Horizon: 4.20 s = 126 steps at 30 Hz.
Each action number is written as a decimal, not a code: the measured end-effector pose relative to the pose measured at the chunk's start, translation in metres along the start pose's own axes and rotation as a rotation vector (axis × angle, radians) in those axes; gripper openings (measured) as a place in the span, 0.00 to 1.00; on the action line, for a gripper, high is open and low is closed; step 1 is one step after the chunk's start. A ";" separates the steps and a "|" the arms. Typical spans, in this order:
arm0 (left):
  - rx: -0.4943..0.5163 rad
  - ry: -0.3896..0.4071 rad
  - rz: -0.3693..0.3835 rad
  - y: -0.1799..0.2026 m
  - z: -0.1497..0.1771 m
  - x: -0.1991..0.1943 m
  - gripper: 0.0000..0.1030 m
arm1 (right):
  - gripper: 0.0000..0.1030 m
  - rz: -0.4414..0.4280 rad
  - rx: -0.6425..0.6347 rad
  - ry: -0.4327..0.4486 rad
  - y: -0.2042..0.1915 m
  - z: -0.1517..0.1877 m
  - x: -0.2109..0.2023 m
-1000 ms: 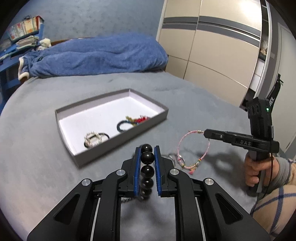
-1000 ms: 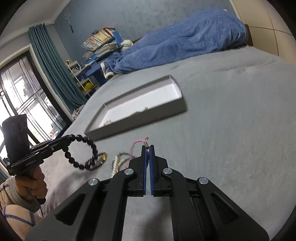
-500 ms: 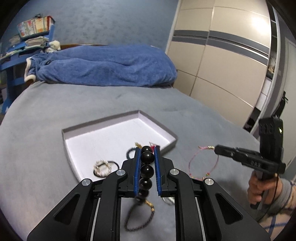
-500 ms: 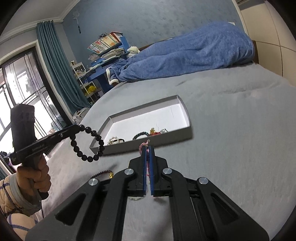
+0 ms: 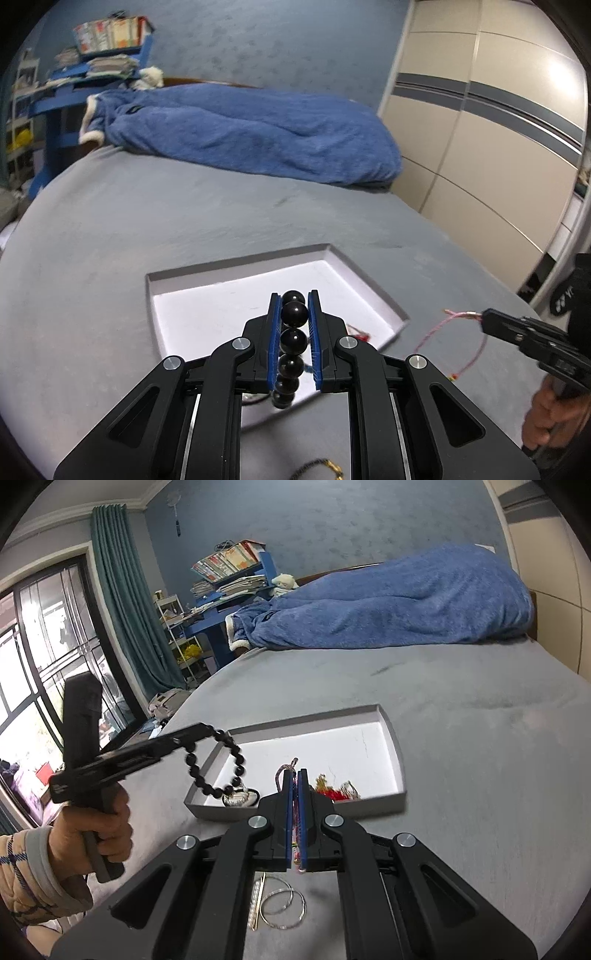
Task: Organize jewelry
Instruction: 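Lower the black bead bracelet into the box with the left tool while the right tool carries the pink bracelet, then release the pink cord bracelet into the box with the right tool while the left tool withdraws, then move the left tool to the garnet bead bracelet while the right tool reaches a silver hoop earring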
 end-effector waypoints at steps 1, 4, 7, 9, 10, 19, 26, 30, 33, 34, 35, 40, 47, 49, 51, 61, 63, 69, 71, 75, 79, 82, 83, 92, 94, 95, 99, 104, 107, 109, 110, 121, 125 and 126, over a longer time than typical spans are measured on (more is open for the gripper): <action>-0.007 -0.003 -0.010 -0.003 0.000 0.005 0.15 | 0.02 -0.004 0.001 0.000 -0.002 -0.001 0.002; -0.027 -0.030 -0.040 -0.013 0.007 0.021 0.15 | 0.02 -0.012 -0.011 0.002 -0.010 -0.003 0.005; -0.015 -0.071 -0.076 -0.021 0.018 0.036 0.15 | 0.02 -0.012 -0.030 -0.007 -0.016 -0.001 0.008; -0.003 -0.092 -0.088 -0.025 0.025 0.041 0.15 | 0.02 -0.012 -0.038 -0.011 -0.017 0.001 0.009; 0.001 -0.101 -0.096 -0.026 0.028 0.042 0.15 | 0.02 -0.012 -0.037 -0.013 -0.016 0.001 0.009; 0.017 -0.064 -0.155 -0.034 0.041 0.027 0.46 | 0.02 -0.017 -0.043 -0.002 -0.017 -0.009 0.017; 0.018 -0.013 -0.144 -0.028 0.053 0.002 0.60 | 0.02 -0.054 -0.053 0.024 -0.027 -0.032 0.042; 0.055 -0.010 -0.124 -0.024 0.068 -0.017 0.60 | 0.02 -0.077 -0.058 0.025 -0.034 -0.042 0.060; 0.069 -0.026 -0.110 -0.026 0.086 -0.029 0.60 | 0.02 -0.090 -0.045 0.010 -0.035 -0.044 0.079; 0.071 -0.036 -0.105 -0.027 0.092 -0.031 0.61 | 0.02 -0.085 -0.039 -0.004 -0.034 -0.043 0.089; 0.073 -0.040 -0.103 -0.027 0.097 -0.032 0.61 | 0.02 -0.075 -0.034 -0.014 -0.030 -0.042 0.095; 0.048 -0.054 -0.083 -0.030 0.118 -0.038 0.61 | 0.02 0.018 0.001 -0.098 -0.006 -0.027 0.132; 0.073 -0.047 -0.114 -0.027 0.125 -0.037 0.61 | 0.19 0.139 0.025 -0.118 0.027 -0.014 0.131; 0.072 -0.033 -0.113 -0.027 0.125 -0.040 0.61 | 0.39 0.136 0.029 -0.096 0.027 -0.013 0.122; 0.065 -0.022 -0.114 -0.028 0.124 -0.042 0.61 | 0.42 0.126 0.020 -0.077 0.024 -0.011 0.112; 0.052 -0.007 -0.117 -0.031 0.123 -0.045 0.72 | 0.50 0.133 -0.004 -0.071 0.024 0.037 0.050; 0.053 -0.008 -0.119 -0.031 0.123 -0.046 0.73 | 0.51 0.134 0.006 -0.081 0.026 0.052 0.040; 0.057 -0.013 -0.131 -0.032 0.123 -0.046 0.75 | 0.53 0.139 0.035 -0.139 0.033 0.092 0.029; 0.059 -0.016 -0.135 -0.032 0.124 -0.046 0.75 | 0.53 0.139 0.054 -0.156 0.037 0.106 0.027; 0.064 -0.021 -0.140 -0.031 0.124 -0.045 0.75 | 0.53 0.135 0.073 -0.154 0.038 0.113 0.024; 0.073 -0.020 -0.141 -0.030 0.125 -0.044 0.75 | 0.53 0.128 0.054 -0.170 0.032 0.121 0.024; 0.083 -0.023 -0.139 -0.028 0.126 -0.042 0.75 | 0.54 0.122 0.040 -0.172 0.028 0.125 0.022; 0.087 -0.026 -0.136 -0.027 0.126 -0.042 0.75 | 0.54 0.121 0.042 -0.175 0.028 0.125 0.022; 0.135 -0.043 -0.108 -0.016 0.130 -0.041 0.75 | 0.58 0.125 0.046 -0.189 0.027 0.126 0.025; 0.142 -0.046 -0.107 -0.014 0.131 -0.040 0.75 | 0.58 0.123 0.050 -0.189 0.028 0.126 0.026; 0.143 -0.046 -0.107 -0.014 0.131 -0.040 0.75 | 0.58 0.123 0.052 -0.188 0.028 0.127 0.026; 0.144 -0.046 -0.105 -0.014 0.131 -0.041 0.75 | 0.58 0.120 0.052 -0.187 0.027 0.127 0.026; 0.168 -0.048 -0.092 -0.007 0.132 -0.040 0.75 | 0.58 0.115 0.056 -0.185 0.028 0.127 0.026; 0.188 -0.053 -0.086 -0.003 0.134 -0.039 0.75 | 0.58 0.115 0.056 -0.186 0.029 0.127 0.026; 0.204 -0.057 -0.081 0.001 0.135 -0.038 0.75 | 0.58 0.114 0.054 -0.186 0.029 0.127 0.026; 0.212 -0.061 -0.076 0.002 0.136 -0.037 0.75 | 0.58 0.113 0.052 -0.187 0.029 0.128 0.026; 0.296 -0.126 -0.048 0.021 0.146 -0.024 0.74 | 0.58 0.112 -0.016 -0.231 0.016 0.131 0.034; 0.330 -0.168 -0.057 0.026 0.151 -0.016 0.74 | 0.58 0.114 -0.040 -0.253 0.013 0.131 0.040; 0.337 -0.182 -0.059 0.027 0.153 -0.014 0.74 | 0.58 0.117 -0.047 -0.261 0.012 0.131 0.041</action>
Point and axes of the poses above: each gripper's, at about its wrist camera, not at the fingertips, and x roughly the way its jaws point, y to its right, z to its underside, the point moved 7 cm from there along x, roughly the way its jaws point, and after that the axes turned 2 degrees about -y, right-handed, at the moved point
